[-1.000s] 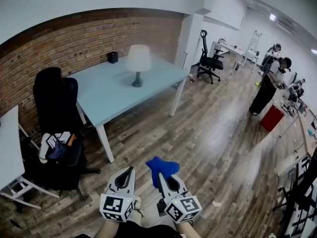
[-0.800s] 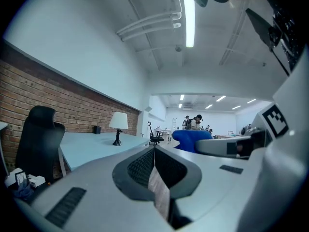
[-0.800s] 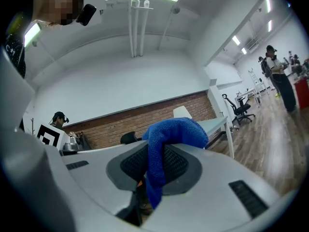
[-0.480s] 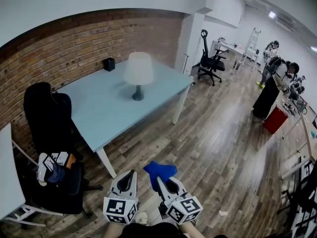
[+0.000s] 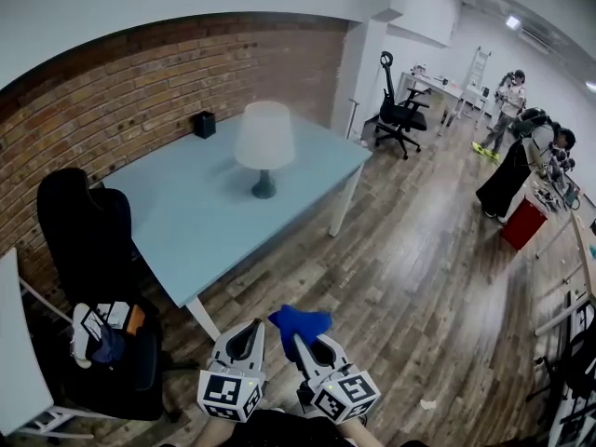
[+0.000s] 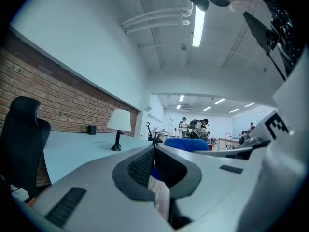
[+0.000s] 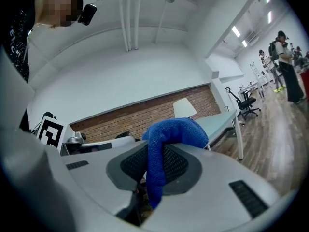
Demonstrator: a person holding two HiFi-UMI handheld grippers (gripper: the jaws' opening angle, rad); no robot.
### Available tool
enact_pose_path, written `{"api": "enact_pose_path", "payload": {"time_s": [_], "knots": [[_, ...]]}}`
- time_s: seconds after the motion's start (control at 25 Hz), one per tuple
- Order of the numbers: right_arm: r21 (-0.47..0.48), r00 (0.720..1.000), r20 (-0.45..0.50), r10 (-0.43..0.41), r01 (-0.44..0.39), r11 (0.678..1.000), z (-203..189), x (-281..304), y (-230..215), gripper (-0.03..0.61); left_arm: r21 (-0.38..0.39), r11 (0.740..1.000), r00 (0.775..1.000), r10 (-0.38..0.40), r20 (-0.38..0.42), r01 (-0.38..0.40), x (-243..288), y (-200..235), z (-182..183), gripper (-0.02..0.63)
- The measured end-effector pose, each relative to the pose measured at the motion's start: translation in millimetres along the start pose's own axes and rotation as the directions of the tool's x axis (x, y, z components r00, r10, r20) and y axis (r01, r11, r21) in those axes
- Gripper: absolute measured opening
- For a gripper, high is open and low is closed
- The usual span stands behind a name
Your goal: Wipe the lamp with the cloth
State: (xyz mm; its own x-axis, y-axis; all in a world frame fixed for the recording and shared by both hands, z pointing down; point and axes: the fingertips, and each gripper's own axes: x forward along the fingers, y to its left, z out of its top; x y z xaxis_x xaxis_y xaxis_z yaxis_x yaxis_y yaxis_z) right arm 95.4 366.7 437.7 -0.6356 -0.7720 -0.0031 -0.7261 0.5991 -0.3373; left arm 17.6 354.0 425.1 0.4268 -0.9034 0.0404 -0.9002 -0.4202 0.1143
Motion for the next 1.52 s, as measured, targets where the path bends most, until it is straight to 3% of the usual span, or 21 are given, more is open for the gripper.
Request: {"api": "enact_pose_path", "payload": {"time_s": [0.52, 1.16, 1.52], "knots": [[0.011, 0.998, -0.045, 0.037, -0.037, 0.999, -1.5, 66.5, -36.0, 0.06, -0.06, 0.996, 0.997, 0.065, -0.036, -0.067, 52.1, 51.4, -15.3, 0.009], [0.001, 0.994, -0.027, 0.102, -0.102, 0.995, 68.3, 222.2, -154.0, 0.06, -0.008, 0.995, 0.994, 0.104, -0.012, -0.104, 229.6, 136.7, 26.2, 0.008], [-0.023, 0.979, -0.033, 0.199, -0.2, 0.98, 92.3, 302.5, -195.1, 0.06, -0.003, 0.985, 0.985, 0.173, 0.017, -0.173, 300.9, 190.5, 36.6, 0.008]]}}
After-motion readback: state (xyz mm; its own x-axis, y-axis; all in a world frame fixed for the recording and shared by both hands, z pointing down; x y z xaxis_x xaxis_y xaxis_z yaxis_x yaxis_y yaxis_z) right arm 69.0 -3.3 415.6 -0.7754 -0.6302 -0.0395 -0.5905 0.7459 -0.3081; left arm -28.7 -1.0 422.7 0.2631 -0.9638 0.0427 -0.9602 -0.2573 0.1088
